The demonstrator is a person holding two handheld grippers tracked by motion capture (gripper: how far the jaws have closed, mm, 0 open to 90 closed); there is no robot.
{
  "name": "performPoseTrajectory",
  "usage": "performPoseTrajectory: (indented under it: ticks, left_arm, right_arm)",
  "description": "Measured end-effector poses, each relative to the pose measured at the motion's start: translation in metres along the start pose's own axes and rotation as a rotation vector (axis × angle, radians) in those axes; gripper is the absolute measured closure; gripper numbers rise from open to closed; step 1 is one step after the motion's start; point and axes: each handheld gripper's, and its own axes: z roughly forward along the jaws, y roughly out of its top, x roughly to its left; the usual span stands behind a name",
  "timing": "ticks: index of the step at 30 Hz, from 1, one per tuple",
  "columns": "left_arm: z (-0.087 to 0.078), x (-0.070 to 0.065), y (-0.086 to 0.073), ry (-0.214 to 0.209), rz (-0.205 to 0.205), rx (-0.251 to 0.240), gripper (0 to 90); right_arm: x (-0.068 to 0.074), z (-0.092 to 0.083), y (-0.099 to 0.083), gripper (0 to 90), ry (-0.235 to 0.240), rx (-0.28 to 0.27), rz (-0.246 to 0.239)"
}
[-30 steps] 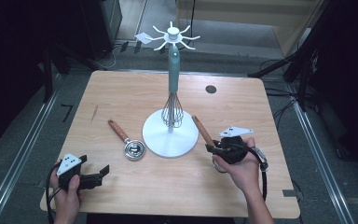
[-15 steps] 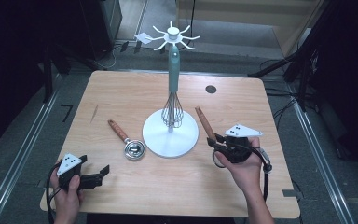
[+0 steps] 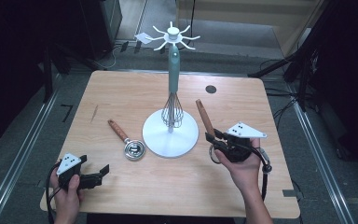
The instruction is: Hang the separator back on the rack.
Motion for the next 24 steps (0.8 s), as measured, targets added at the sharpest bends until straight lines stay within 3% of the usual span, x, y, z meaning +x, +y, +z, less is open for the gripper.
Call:
performPoseTrajectory:
  ticks: [19,24]
  left_arm:
    - [0.0,0.0,0.0,0.009,-0.002,-0.003,0.0]
    - [-0.001,0.001,0.0,0.006,-0.01,-0.006,0.0]
  right_arm:
    - [0.011,-0.024,0.025,70.5,-0.007,-0.175,0.013]
    - [0.015,-0.027,0.033,70.5,0.012,-0.215,0.004]
